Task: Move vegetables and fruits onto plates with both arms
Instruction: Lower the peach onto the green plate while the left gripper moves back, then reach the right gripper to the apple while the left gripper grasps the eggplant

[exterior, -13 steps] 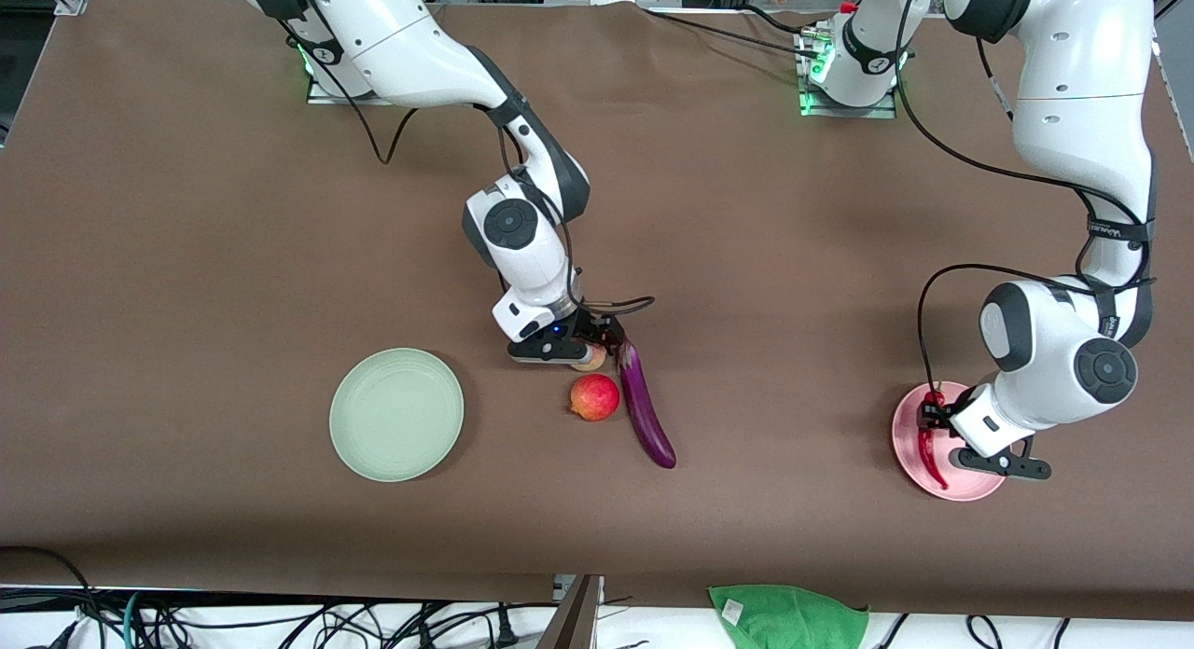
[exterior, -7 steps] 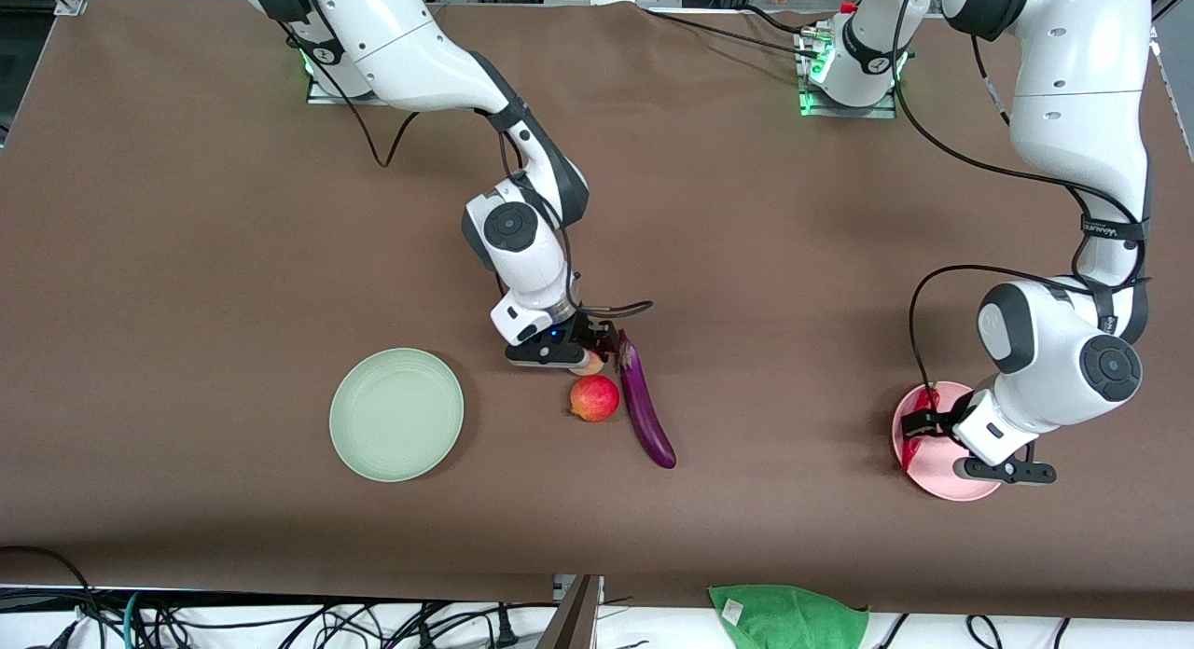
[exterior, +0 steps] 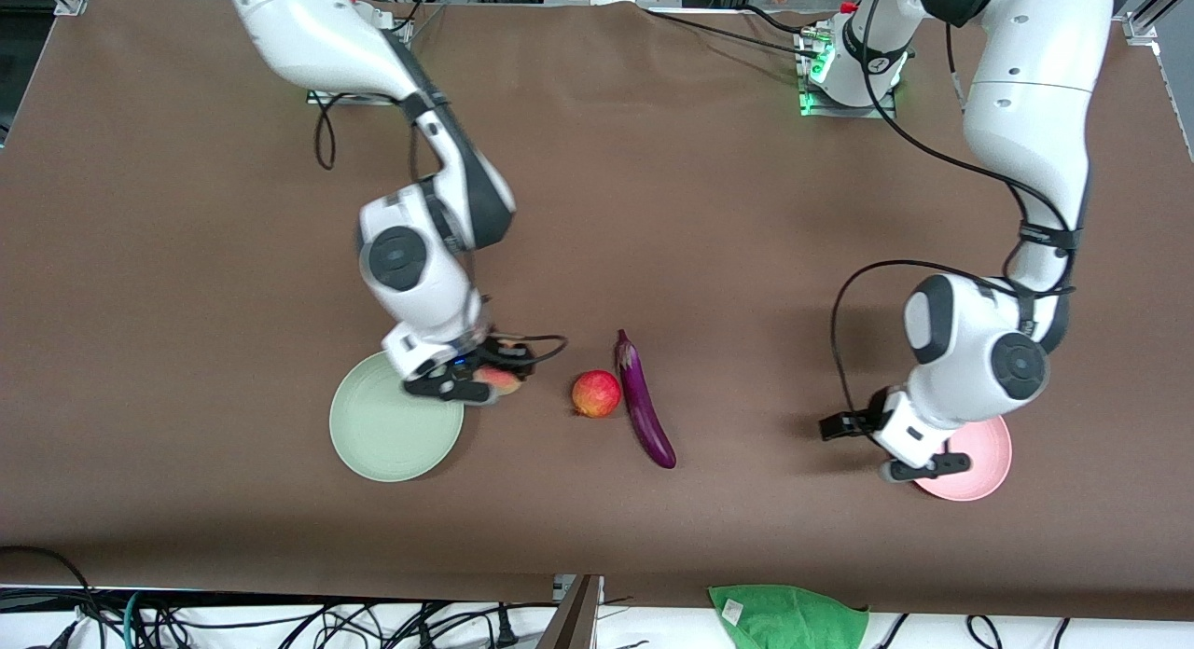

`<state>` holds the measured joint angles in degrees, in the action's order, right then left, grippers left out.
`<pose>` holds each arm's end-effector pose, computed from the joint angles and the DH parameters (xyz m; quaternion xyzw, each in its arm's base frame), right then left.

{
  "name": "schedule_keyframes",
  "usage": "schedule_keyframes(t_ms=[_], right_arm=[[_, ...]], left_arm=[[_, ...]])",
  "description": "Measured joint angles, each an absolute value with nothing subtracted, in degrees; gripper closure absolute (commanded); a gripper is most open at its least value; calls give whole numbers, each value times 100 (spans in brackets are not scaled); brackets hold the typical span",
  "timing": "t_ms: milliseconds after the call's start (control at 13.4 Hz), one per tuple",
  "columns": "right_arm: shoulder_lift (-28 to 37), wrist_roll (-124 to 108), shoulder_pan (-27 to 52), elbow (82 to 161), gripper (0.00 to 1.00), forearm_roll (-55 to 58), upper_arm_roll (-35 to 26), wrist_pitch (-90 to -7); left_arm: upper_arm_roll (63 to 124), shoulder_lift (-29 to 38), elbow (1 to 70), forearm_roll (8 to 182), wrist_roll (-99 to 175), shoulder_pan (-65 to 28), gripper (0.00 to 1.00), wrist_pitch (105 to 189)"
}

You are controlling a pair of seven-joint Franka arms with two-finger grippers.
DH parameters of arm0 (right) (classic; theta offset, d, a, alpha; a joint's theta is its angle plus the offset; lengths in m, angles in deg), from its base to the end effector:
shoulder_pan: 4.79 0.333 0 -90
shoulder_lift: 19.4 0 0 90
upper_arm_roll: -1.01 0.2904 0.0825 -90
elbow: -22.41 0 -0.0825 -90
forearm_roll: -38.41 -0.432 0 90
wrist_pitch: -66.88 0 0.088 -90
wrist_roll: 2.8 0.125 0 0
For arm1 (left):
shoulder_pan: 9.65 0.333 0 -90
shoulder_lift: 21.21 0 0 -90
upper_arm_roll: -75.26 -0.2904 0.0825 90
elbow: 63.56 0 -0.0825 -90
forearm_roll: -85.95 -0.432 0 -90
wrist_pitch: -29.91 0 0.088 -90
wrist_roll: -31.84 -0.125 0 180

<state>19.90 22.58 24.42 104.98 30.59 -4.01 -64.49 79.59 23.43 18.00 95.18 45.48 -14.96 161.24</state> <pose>0.6925 0.3273 0.2403 -0.9953 0.0388 -0.0649 0.0608 0.7492 -0.1247 0.1784 0.9903 0.0969 0.0261 0.0959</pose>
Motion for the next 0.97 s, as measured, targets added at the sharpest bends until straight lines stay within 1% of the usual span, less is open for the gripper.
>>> schedule_keyframes(t_ms=[75,149,224,299,448,597,746,970], right_arm=[[1994,1801,2185,10515,86,3059,-405,-6424],[2008,1370,1934,10552,76,3059,-406,-6425],[2027,954,1689,10597,41,3058,-405,-6424],[2052,626,1485,10649,1,3057,-403,-6423],[2122,372,1261,10746,0,2977,-385,-6424],[2135,727,1288,10729,0,2675,-292,-6376],[2118,1458,1436,10578,0,2599,-143,-6259],[2116,2598,1882,10465,0,2583,-69,-6278]], left_arm=[[8044,2344,1800,9518,4868,-1612,0,16124],[8120,2346,1800,9518,5169,-1756,0,16125],[8184,2350,1800,9518,5438,-1914,0,16146],[8226,2360,1801,9518,5672,-2077,0,16213],[8263,2427,1810,9518,6082,-2419,0,16495],[8276,2573,1816,9518,6415,-2760,0,16919],[8275,2726,1819,9518,6533,-2995,0,17219],[8277,2928,1820,9518,6593,-3231,0,17453]])
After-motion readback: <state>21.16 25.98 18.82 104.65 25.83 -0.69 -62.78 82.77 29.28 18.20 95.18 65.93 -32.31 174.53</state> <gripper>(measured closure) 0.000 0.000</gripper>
